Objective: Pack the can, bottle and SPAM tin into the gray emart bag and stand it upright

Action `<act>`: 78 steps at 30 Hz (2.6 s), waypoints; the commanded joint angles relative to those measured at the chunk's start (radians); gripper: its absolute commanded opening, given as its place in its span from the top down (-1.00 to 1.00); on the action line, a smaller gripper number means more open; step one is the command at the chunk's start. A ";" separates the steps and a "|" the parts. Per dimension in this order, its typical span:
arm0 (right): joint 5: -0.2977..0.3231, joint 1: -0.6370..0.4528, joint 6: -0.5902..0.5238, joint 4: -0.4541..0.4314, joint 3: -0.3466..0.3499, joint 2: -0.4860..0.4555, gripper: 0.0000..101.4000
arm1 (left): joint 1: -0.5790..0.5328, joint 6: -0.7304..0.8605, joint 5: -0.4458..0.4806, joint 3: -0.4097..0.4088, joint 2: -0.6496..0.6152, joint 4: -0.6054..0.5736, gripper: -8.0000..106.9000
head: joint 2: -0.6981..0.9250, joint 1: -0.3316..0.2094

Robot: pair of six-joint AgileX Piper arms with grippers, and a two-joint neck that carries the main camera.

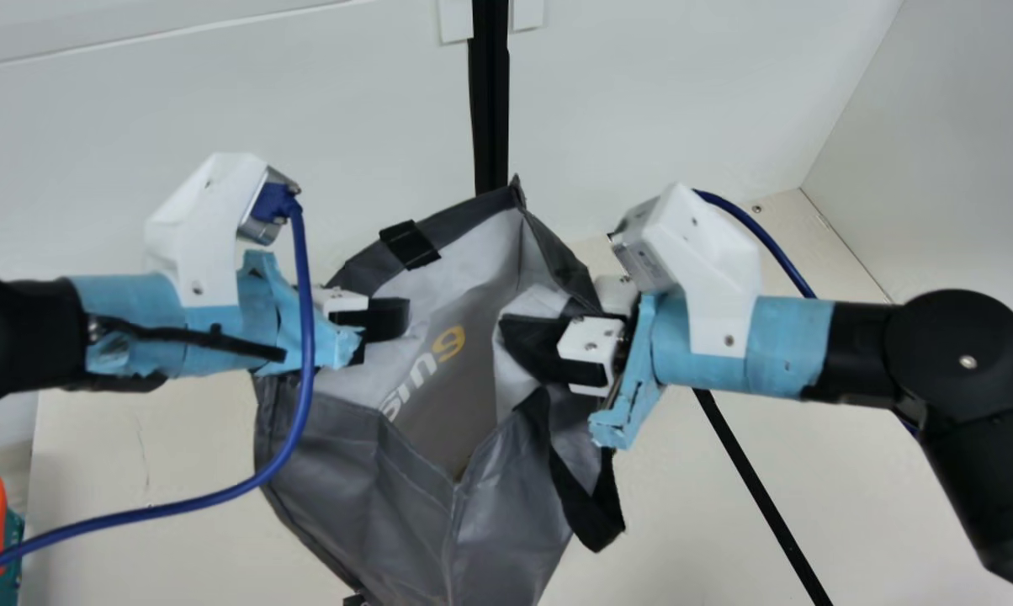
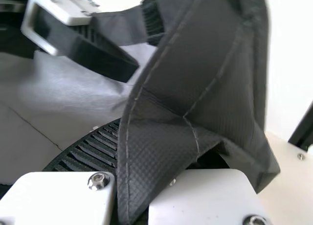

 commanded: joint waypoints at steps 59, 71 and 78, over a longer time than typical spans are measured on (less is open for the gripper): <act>-0.248 0.184 -0.367 0.006 -0.148 0.272 1.00 | 0.058 -0.028 -0.001 -0.409 0.308 0.157 0.53 | -0.002 -0.023; -0.248 0.184 -0.367 0.006 -0.148 0.272 1.00 | 0.055 0.005 -0.058 -0.268 0.218 0.149 -0.16 | -0.002 -0.023; -0.248 0.184 -0.367 0.010 -0.148 0.272 1.00 | 0.070 0.066 -0.119 -0.126 0.110 0.122 -0.57 | -0.002 -0.023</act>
